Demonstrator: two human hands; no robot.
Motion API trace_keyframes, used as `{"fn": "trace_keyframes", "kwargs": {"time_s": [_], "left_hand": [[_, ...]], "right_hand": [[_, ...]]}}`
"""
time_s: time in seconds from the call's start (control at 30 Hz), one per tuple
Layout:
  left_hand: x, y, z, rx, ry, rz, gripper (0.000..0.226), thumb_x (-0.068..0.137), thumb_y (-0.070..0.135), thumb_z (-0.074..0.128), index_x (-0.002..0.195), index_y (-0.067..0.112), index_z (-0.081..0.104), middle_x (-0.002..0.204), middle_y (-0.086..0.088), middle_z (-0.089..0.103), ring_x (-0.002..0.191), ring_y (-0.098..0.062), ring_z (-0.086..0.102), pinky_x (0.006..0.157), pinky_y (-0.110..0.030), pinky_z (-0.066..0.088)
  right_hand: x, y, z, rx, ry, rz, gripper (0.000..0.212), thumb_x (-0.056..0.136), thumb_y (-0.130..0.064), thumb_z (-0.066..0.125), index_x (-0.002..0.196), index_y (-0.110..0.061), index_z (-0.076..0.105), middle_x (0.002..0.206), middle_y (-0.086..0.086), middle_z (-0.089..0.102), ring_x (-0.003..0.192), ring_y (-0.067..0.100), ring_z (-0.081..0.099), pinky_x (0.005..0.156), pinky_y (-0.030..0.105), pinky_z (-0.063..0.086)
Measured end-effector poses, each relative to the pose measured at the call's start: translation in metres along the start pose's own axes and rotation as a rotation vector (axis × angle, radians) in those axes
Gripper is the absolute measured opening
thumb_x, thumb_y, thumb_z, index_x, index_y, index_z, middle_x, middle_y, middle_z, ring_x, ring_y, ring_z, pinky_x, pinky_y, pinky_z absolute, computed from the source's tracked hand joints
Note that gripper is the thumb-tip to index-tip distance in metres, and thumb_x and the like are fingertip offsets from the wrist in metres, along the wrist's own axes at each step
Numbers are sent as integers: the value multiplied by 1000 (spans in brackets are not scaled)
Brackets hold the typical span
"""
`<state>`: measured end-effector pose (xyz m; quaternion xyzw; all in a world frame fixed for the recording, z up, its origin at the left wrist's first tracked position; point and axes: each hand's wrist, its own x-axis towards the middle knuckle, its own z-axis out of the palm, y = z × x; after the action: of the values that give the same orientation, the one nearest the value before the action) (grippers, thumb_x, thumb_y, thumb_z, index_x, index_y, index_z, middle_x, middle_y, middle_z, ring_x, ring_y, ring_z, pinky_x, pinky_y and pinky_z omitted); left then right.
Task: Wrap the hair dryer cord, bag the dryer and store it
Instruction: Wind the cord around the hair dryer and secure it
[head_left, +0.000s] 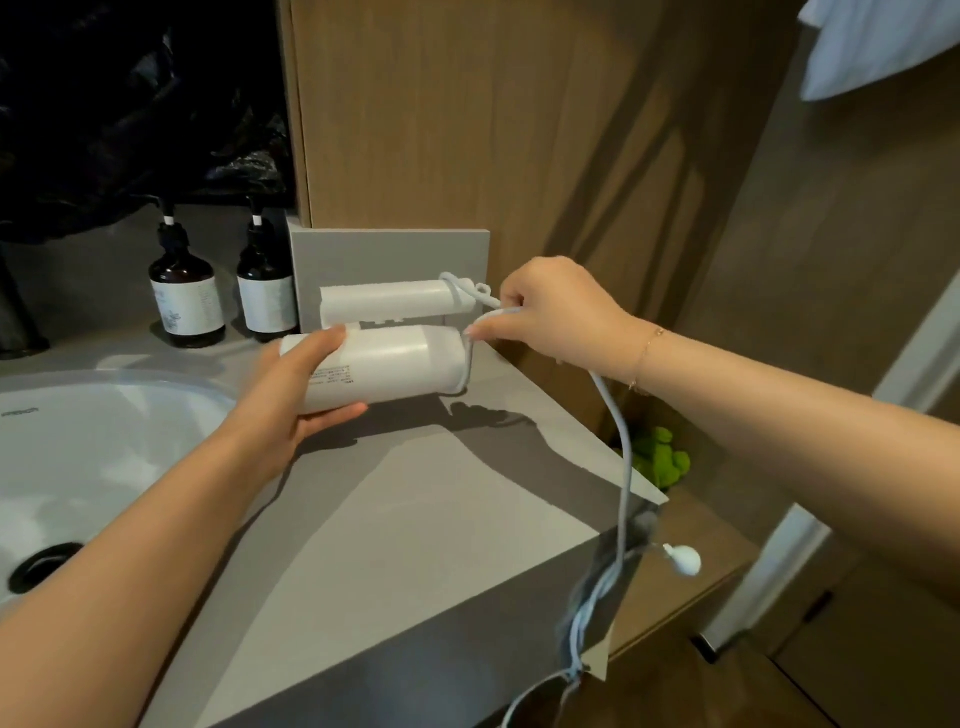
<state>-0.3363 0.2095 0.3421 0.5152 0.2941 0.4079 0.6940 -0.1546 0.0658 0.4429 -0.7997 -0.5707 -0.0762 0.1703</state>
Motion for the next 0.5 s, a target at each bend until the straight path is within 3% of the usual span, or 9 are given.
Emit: {"fn": "trace_keyframes", "kwargs": {"time_s": [0.1,0.2,0.27,0.33,0.4,0.43,0.5], "left_hand": [[-1,-3,0,52,-2,16,42,87,35,67,125,21,55,122,-6,64,104,-19,66,63,-31,60],[-2,-4,0,76,-3,-19,39,87,37,68,120,21,56,120,-6,64,102,-19,67,61,-29,60],[-4,-2,1,69,-16,-48,33,87,38,67,115,24,58,116,-4,64,100,-18,67,60,-29,60],[-6,0,2,70,-44,-62,33,87,39,67,115,24,58,114,-2,65,98,-17,67,60,-29,60],[-8,1,6,83,-91,-81,38,87,39,67,119,22,58,112,-1,66,97,-17,67,61,-29,60],[-10,0,7,91,-118,-94,39,87,38,67,121,21,58,112,-1,65,97,-17,67,62,-29,60],[-14,0,11,115,-171,-114,39,87,38,66,121,20,59,111,-2,65,96,-17,67,63,-31,61]], "right_hand": [[7,4,-11,468,-376,308,26,89,-34,65,79,-10,65,55,1,42,41,8,33,41,18,31],[9,9,-23,690,-608,360,17,97,-19,55,95,-7,67,59,0,38,44,8,27,41,16,24],[8,10,-26,627,-565,288,19,98,-19,52,99,-8,69,59,1,42,46,10,30,43,18,27],[4,12,-25,327,-381,86,22,97,-25,54,97,-14,72,67,5,56,53,17,45,49,22,40],[2,16,-23,81,-194,-143,21,94,-30,57,98,-17,74,84,4,68,73,20,62,66,27,54],[1,17,-23,61,-135,-194,21,91,-32,61,98,-17,74,86,1,69,77,19,64,70,28,56],[2,21,-26,80,-48,-239,25,83,-39,69,89,-15,74,78,1,67,71,18,63,64,27,55]]}}
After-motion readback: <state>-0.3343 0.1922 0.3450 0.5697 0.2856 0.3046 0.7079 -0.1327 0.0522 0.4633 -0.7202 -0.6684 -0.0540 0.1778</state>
